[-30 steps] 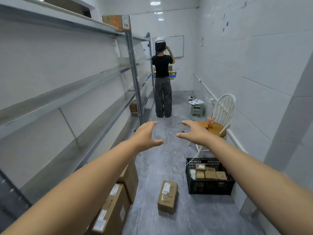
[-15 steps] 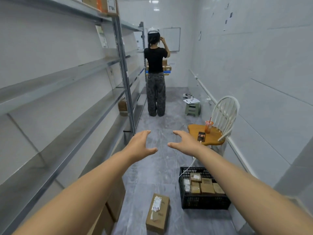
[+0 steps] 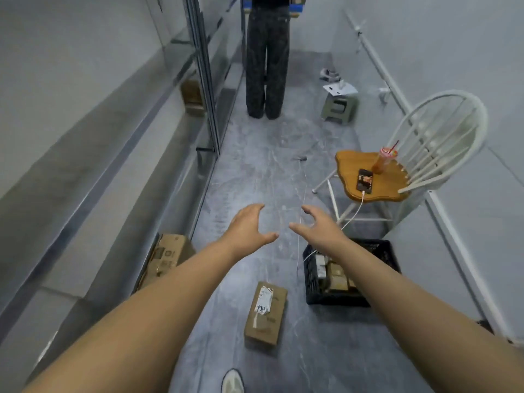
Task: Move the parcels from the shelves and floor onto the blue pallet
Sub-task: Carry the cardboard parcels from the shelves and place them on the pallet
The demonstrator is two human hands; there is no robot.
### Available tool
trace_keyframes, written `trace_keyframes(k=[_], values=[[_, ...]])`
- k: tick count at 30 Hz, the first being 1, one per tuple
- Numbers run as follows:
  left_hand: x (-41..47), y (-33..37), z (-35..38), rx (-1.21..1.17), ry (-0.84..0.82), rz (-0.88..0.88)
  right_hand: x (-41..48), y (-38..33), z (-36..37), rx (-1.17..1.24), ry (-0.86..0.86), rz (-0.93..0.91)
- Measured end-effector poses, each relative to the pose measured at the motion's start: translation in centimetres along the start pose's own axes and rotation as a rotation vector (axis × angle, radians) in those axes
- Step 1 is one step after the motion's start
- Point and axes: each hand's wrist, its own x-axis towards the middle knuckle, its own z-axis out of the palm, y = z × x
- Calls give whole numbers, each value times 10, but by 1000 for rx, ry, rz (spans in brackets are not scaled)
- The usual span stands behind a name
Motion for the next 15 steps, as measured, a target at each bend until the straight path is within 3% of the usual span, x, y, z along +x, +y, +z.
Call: trace_keyframes(k=[7,15], values=[[84,-140,127,-110,-80,-263,135,118,118,7,-136,133],[133,-318,356,-186,-175,-497,202,359,311,43,-210,398]])
